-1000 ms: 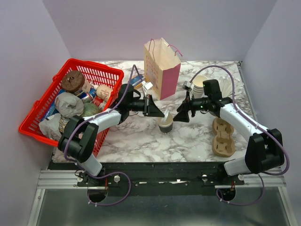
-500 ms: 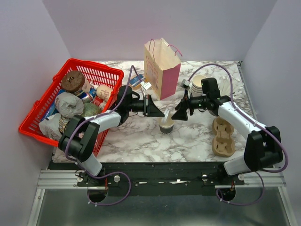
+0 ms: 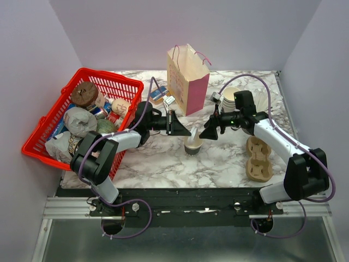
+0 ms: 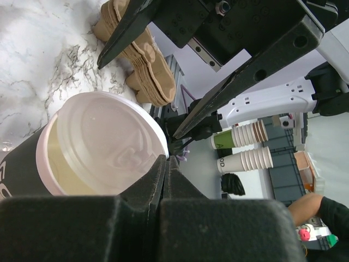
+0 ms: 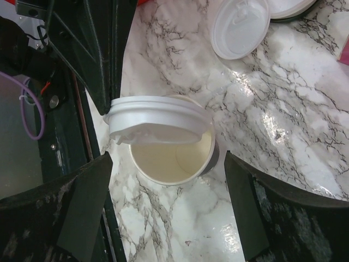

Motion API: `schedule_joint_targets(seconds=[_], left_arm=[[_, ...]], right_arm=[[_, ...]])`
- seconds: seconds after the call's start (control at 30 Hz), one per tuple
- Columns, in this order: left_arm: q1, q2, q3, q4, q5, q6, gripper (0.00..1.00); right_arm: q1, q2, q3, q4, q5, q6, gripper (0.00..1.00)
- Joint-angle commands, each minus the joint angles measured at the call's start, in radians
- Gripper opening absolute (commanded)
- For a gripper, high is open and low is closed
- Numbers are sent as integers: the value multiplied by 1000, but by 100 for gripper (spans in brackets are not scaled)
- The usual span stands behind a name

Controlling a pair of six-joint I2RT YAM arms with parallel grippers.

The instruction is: Pack the takeout coffee

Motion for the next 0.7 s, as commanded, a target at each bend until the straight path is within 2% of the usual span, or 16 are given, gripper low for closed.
schedule_joint_targets(seconds=[0.0,0.4,0.67], left_arm=[[2,-9,4,-8,-6,33,8],[5,-47,-10,-74,-32,92,18],[5,-64,-11,-88,-24,120,13]], right_arm=[[5,-24,-17,26,20,8,92],[5,-27,-23,26,29,17,92],[5,-27,-22,26,20,7,92]])
